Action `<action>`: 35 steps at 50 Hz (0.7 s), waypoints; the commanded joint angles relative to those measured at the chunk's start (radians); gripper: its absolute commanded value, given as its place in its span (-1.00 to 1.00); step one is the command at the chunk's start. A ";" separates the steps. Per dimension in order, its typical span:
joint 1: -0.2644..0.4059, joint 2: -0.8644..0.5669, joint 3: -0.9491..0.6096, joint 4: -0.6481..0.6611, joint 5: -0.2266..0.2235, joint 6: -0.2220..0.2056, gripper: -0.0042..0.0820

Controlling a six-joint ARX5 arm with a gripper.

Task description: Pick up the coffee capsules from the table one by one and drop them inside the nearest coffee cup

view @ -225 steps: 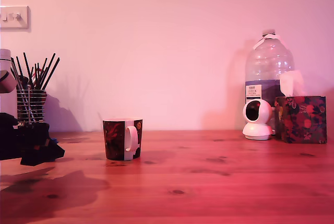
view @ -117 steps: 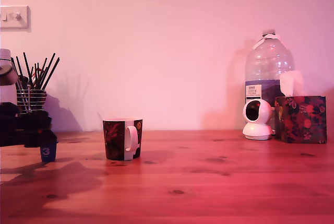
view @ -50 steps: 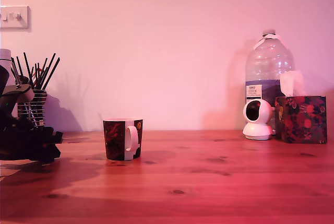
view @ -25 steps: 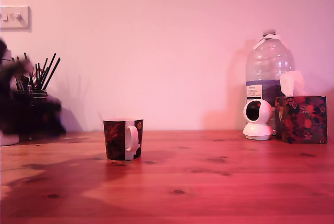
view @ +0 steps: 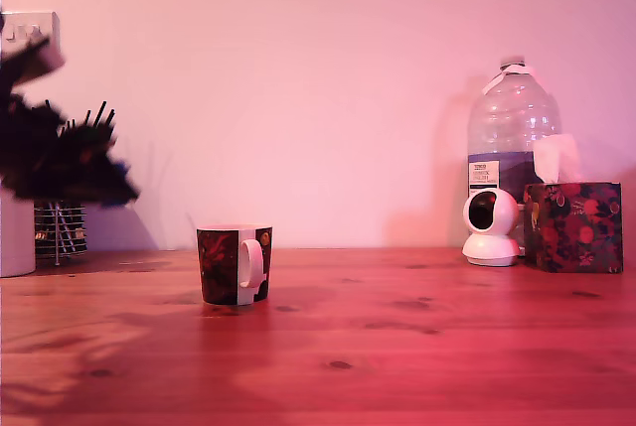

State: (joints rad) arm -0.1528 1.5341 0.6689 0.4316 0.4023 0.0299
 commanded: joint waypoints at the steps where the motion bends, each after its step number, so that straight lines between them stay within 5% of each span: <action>1: -0.020 -0.002 0.002 0.000 0.005 0.005 -0.36; 20: -0.131 -0.003 0.111 -0.140 -0.002 0.034 -0.36; 35: -0.201 0.038 0.254 -0.288 -0.058 0.081 -0.36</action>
State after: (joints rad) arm -0.3485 1.5368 0.8986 0.1486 0.3485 0.1047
